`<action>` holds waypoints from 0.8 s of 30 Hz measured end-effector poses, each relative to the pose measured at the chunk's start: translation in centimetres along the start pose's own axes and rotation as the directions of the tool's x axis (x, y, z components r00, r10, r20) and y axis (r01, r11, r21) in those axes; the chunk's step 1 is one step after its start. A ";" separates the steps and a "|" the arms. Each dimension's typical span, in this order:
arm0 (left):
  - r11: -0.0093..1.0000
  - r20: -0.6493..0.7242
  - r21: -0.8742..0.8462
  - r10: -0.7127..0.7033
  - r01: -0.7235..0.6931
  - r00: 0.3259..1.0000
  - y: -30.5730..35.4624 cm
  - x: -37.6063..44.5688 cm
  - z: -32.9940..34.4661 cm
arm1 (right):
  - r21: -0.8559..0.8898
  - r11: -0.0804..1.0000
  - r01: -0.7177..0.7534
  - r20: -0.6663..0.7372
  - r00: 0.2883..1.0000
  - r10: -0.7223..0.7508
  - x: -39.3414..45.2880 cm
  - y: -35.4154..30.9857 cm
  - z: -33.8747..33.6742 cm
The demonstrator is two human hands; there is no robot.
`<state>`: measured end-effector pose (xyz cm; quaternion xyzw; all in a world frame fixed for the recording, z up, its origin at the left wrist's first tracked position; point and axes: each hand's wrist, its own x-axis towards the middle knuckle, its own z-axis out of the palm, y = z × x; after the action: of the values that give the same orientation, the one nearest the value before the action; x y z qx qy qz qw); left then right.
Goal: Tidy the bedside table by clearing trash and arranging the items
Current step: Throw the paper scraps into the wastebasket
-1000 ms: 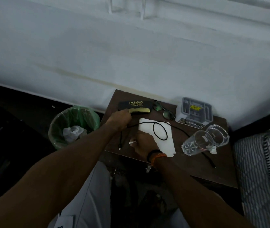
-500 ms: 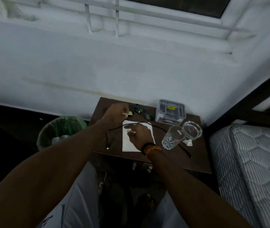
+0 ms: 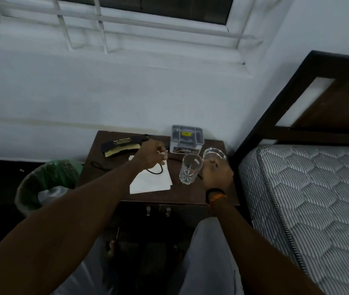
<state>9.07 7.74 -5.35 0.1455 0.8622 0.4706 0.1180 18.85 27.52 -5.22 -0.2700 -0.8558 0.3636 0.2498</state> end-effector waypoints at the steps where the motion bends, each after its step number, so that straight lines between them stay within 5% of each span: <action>1: 1.000 0.001 0.002 -0.005 0.005 1.000 0.0 0.1 0.5 | -0.010 0.995 -0.099 0.005 0.995 0.099 0.3 1.1 -0.2; 7: 0.988 0.007 0.153 0.004 -0.005 1.000 -0.7 0.8 2.2 | -0.109 0.948 -0.298 0.153 0.938 0.312 2.2 6.0 0.6; 12: 0.970 -0.001 0.240 -0.028 0.027 1.000 -2.0 1.2 3.2 | -0.234 0.940 -0.248 0.193 0.936 0.295 3.6 7.4 2.4; 18: 0.963 -0.001 0.264 -0.050 0.049 0.999 -3.6 1.5 3.5 | -0.361 0.932 -0.020 0.315 0.938 0.142 5.1 9.2 4.6; 24: 0.964 0.030 0.266 -0.025 0.016 0.999 -3.7 1.4 2.8 | -0.440 0.897 0.033 0.408 0.898 0.167 5.8 9.5 5.1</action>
<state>8.21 8.50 -10.02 0.1589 0.9169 0.3471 0.1164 14.10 34.38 -14.25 -0.2609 -0.9390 0.2225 -0.0276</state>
